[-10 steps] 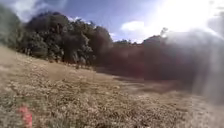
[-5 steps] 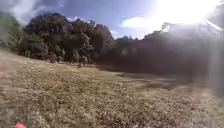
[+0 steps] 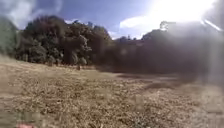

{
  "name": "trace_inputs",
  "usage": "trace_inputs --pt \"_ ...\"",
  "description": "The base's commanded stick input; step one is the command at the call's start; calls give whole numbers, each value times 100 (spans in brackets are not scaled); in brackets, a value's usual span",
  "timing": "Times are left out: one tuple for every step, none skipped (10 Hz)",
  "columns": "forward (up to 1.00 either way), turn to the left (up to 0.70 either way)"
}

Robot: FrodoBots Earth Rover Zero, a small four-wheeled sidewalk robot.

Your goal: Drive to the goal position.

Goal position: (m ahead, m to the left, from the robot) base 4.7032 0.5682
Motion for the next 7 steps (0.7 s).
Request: trace_inputs --pt "70 0" --pt "70 0" --pt "70 0" --pt "70 0" --pt "70 0" --pt "70 0" --pt "70 0"
